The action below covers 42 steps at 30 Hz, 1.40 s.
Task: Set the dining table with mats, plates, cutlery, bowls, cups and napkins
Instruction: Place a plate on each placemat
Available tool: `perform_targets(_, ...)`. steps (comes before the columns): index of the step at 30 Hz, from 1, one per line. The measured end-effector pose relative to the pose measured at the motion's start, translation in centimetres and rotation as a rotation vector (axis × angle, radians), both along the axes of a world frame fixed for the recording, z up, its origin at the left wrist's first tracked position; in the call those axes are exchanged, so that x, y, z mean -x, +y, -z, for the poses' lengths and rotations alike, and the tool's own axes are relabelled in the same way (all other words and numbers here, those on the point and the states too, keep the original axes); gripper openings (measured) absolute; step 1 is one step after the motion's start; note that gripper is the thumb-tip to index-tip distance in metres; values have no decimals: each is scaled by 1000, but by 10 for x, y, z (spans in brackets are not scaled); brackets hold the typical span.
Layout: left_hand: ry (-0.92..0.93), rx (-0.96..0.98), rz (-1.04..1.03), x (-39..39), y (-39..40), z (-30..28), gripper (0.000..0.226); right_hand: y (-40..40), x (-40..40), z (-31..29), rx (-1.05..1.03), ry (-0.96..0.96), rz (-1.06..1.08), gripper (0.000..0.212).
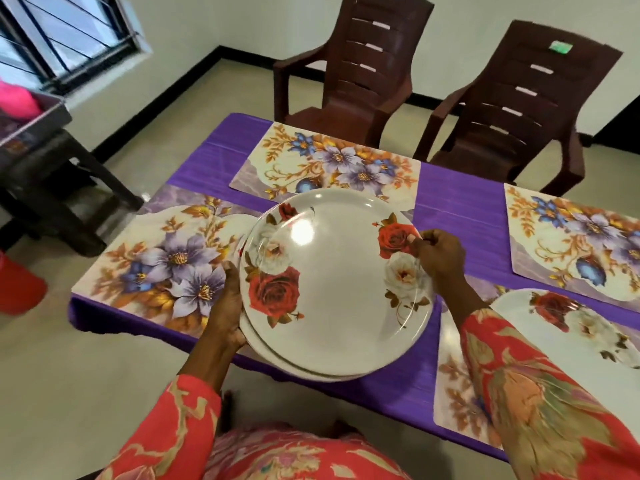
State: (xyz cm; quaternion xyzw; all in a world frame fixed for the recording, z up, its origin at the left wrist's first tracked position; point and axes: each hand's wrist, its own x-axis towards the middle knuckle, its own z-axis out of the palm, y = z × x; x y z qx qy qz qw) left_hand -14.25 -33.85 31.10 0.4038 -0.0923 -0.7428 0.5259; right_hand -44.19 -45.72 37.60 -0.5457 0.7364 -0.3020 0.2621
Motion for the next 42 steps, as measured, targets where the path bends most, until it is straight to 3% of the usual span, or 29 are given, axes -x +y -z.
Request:
perform_targets(4,11,-32,-28,-47,-8,7,78,-2,-41,0,1,-64,27,21)
perform_targets(10,-235,-38,-89,-131,-24,-4,46,-6,-105,5,-31,-163,87,17)
perform_targets(16,-248,-78,-49,-217,-33,-14,53,8,-147,6,-30,-252,217,16)
perform_targets(19,-282,-100,-111,-257,-39,-12,61,21,-153,2,-6,-296,292,14)
perform_targets(28,-247,-20,-275,-324,-57,-12,44,66,-120,2,-12,-301,490,26)
perform_targets(31,-297,-20,-363,-340,-61,-16,55,78,-111,8,-37,-291,567,24)
perform_targets(36,-296,21,-466,-353,-62,-17,88,85,-120,29,-128,-219,503,16)
perform_targets(42,-262,65,-534,-327,-65,-29,73,62,-181,47,-144,-159,326,19)
